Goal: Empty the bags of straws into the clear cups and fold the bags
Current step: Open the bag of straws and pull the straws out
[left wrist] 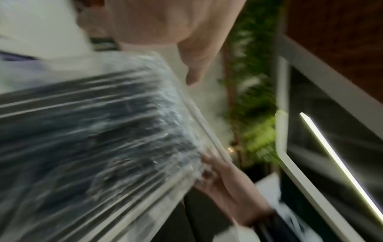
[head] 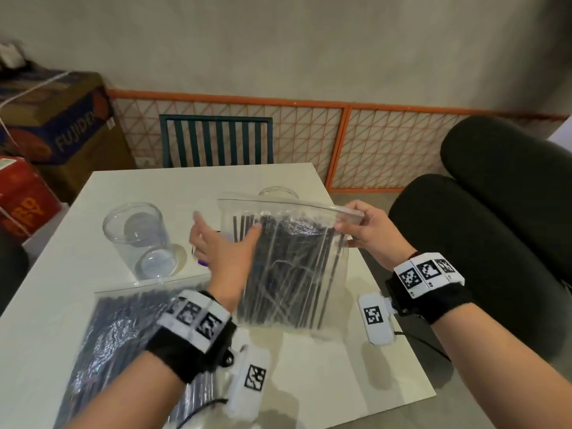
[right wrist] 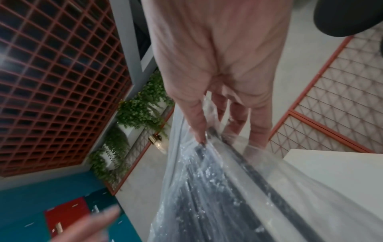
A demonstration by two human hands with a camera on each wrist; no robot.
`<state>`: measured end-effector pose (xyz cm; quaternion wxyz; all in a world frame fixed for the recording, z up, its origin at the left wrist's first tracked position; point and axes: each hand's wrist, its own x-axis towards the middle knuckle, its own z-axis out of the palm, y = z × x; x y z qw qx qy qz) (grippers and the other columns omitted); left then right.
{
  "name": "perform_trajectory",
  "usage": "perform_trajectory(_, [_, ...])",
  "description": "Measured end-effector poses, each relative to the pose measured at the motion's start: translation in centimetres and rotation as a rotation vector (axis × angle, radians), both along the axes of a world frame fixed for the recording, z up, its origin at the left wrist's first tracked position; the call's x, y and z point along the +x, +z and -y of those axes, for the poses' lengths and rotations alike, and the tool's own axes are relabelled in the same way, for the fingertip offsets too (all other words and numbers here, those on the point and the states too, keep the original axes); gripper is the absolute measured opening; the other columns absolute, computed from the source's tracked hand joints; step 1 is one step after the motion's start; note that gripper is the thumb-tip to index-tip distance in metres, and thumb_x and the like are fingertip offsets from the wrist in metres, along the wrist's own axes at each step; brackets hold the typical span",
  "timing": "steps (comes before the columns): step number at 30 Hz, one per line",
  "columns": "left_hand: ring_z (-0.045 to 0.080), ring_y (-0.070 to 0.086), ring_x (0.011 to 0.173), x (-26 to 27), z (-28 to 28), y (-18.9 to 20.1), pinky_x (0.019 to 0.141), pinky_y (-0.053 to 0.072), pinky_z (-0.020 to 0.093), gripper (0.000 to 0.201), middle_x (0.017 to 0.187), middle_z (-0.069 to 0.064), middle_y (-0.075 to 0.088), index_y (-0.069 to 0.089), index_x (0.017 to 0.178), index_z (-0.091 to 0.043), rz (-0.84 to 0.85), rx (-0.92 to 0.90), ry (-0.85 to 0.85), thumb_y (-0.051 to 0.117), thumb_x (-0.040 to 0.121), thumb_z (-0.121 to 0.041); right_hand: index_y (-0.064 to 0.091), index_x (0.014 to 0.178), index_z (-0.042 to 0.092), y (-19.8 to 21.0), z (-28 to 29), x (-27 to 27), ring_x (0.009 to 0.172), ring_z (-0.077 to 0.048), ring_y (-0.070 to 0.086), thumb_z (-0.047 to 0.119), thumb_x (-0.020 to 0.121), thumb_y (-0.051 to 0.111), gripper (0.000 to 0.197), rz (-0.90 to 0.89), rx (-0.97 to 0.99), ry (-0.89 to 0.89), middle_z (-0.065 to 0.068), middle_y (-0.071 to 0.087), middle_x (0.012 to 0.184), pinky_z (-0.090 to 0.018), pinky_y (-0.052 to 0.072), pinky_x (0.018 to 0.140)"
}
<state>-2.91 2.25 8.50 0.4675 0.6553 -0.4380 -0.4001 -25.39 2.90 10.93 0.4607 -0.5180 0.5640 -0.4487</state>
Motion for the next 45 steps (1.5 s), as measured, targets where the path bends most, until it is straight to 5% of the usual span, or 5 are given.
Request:
perform_trajectory(4, [0.015, 0.059, 0.098, -3.7, -1.9, 4.4, 0.080, 0.052, 0.035, 0.032, 0.115, 0.000, 0.059, 0.055, 0.113, -0.019, -0.073, -0.184, -0.397, 0.054, 0.089, -0.040, 0.051, 0.081, 0.009, 0.5, 0.1, 0.6, 0.083, -0.026, 0.056, -0.004, 0.084, 0.060, 0.016, -0.062, -0.056, 0.055, -0.015, 0.055, 0.087, -0.045, 0.049, 0.078])
perform_trajectory(10, [0.010, 0.048, 0.049, -6.5, -0.5, 5.2, 0.039, 0.034, 0.016, 0.030, 0.062, -0.002, 0.061, 0.063, 0.083, -0.011, -0.323, 0.158, -0.581, 0.051, 0.093, -0.036, 0.055, 0.085, 0.005, 1.8, 0.1, 1.3, 0.079, -0.020, 0.054, -0.003, 0.084, 0.061, 0.010, -0.262, -0.204, 0.146, -0.010, 0.057, 0.084, -0.031, 0.044, 0.077])
perform_trajectory(15, [0.007, 0.040, 0.046, -7.0, -0.9, 3.7, 0.036, 0.031, 0.015, 0.022, 0.058, -0.002, 0.049, 0.056, 0.070, -0.013, -0.360, 0.042, -0.481, 0.055, 0.091, -0.018, 0.065, 0.102, 0.018, 3.9, -1.0, 0.3, 0.094, -0.013, 0.060, 0.031, 0.083, 0.066, 0.023, -0.688, -0.126, 0.283, 0.012, 0.064, 0.096, -0.029, 0.046, 0.087])
perform_trajectory(22, [0.008, 0.037, 0.046, -7.7, -1.6, 2.9, 0.042, 0.031, 0.017, 0.010, 0.054, -0.003, 0.045, 0.059, 0.082, -0.006, -0.412, -0.014, -0.443, 0.058, 0.089, -0.014, 0.071, 0.086, 0.006, 5.5, -1.1, 1.2, 0.082, -0.018, 0.057, 0.023, 0.089, 0.059, 0.020, -0.964, -0.267, 0.012, -0.002, 0.063, 0.089, -0.026, 0.039, 0.073])
perform_trajectory(45, [0.008, 0.036, 0.038, -4.8, -0.5, 2.8, 0.039, 0.036, 0.021, 0.022, 0.046, -0.006, 0.042, 0.050, 0.075, -0.015, -0.582, 0.086, -0.414, 0.043, 0.095, -0.016, 0.064, 0.089, 0.009, 3.8, 0.5, 3.5, 0.077, -0.018, 0.056, 0.006, 0.091, 0.050, 0.014, -0.841, -0.226, 0.013, -0.002, 0.065, 0.084, -0.024, 0.046, 0.070])
